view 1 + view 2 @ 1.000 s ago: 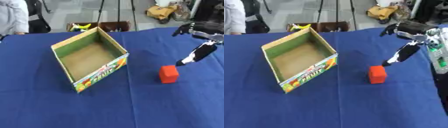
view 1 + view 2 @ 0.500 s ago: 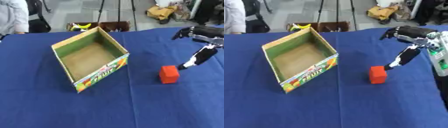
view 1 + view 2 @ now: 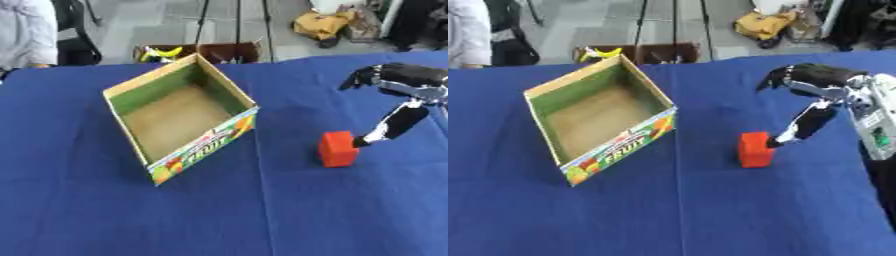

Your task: Pick up objects on the table and place them in the box.

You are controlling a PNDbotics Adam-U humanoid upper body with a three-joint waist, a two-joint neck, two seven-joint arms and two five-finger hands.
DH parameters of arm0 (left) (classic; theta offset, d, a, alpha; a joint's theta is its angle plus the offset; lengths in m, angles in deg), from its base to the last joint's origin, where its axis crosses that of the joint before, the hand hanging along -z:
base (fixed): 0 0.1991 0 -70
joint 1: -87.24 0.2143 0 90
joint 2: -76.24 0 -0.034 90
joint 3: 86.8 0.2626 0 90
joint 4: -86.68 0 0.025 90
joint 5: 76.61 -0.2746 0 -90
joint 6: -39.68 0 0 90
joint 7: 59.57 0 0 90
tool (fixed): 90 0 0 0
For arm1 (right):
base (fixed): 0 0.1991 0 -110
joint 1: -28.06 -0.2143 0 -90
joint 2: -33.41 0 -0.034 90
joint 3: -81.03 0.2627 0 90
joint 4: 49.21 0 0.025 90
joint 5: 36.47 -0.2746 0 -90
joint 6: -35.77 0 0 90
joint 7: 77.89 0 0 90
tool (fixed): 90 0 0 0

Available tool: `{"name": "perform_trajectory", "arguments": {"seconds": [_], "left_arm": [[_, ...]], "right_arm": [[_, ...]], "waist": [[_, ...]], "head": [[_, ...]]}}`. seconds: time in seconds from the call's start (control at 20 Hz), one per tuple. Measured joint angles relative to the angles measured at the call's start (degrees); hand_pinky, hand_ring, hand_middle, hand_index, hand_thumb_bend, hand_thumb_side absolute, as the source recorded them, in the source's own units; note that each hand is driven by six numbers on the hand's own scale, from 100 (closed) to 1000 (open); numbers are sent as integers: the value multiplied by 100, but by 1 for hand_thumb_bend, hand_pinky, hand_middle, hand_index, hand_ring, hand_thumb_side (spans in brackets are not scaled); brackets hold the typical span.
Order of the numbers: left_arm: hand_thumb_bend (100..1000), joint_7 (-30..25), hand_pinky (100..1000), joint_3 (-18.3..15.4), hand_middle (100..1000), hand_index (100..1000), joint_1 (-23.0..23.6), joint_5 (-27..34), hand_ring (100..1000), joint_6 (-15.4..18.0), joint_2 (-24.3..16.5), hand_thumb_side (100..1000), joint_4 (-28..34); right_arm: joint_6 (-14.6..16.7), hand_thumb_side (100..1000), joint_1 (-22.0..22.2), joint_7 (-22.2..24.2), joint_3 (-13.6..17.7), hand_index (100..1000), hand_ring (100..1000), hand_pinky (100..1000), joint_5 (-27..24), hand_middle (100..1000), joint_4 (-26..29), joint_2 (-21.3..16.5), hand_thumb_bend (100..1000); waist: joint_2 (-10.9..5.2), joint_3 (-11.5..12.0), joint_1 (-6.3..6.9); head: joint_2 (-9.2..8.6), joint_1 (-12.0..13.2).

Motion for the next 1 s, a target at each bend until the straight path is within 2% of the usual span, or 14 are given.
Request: {"name": "perform_trajectory", "arguments": {"seconds": [0.3,0.55,1.0], "left_arm": [[496,-1,356,0,632,899,-7,0,560,0,0,873,0],[495,-11,356,0,633,899,-44,0,560,-10,0,872,0],[496,-15,356,0,634,899,-49,0,560,-12,0,871,0]], "right_arm": [[3,429,63,-3,-1,895,807,790,-102,805,32,0,679],[3,441,207,-3,-2,885,804,786,-149,803,-16,0,626],[78,443,247,-78,-109,872,801,783,-186,801,-113,0,608]], "waist": [[9,-1,-5],[34,-4,-8],[51,0,-8]], "head": [[0,-15],[0,-21],[-1,-34]]}}
